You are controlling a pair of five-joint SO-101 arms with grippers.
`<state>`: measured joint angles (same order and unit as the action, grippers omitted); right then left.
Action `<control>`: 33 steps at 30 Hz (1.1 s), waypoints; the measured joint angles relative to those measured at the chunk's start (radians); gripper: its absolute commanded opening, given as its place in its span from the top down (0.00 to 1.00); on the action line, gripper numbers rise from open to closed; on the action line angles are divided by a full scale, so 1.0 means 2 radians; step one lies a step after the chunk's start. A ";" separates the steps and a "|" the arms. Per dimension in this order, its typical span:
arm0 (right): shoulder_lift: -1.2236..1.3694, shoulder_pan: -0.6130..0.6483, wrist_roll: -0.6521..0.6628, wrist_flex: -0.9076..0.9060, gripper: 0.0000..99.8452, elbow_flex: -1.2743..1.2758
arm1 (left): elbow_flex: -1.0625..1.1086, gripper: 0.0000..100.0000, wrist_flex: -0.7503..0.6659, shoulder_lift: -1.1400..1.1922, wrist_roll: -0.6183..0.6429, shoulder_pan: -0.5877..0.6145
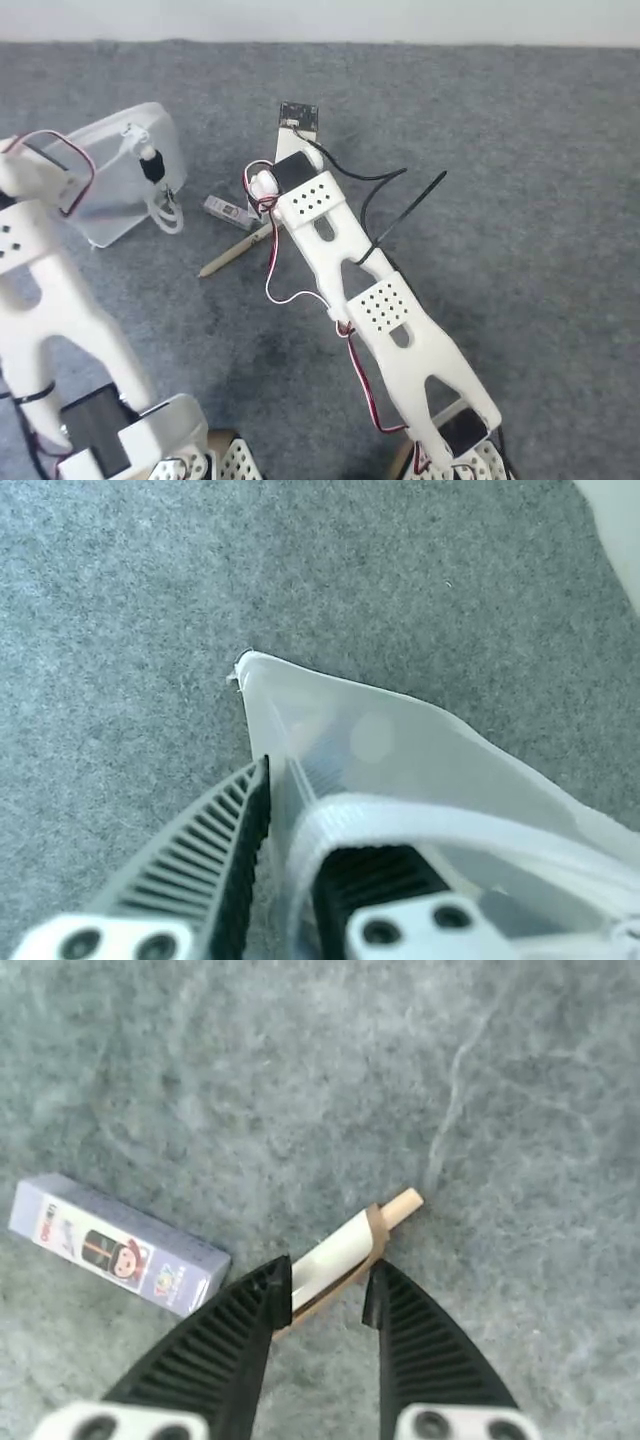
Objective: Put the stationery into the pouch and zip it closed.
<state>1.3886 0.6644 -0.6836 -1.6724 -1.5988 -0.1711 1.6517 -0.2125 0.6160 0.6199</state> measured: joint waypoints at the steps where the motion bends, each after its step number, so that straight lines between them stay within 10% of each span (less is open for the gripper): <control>1: 0.000 0.000 0.000 0.000 0.88 0.000 | 0.000 0.99 0.000 0.000 0.000 0.000; 11: 0.000 0.000 -0.001 0.002 1.00 0.002 | 0.000 0.99 0.000 0.000 0.000 0.000; 33: 0.003 0.008 0.071 -0.039 0.88 -0.011 | 0.000 0.99 0.000 0.000 0.000 0.000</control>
<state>1.3947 0.6797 -0.5409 -1.7507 -1.6203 -0.1711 1.6517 -0.2125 0.6160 0.6199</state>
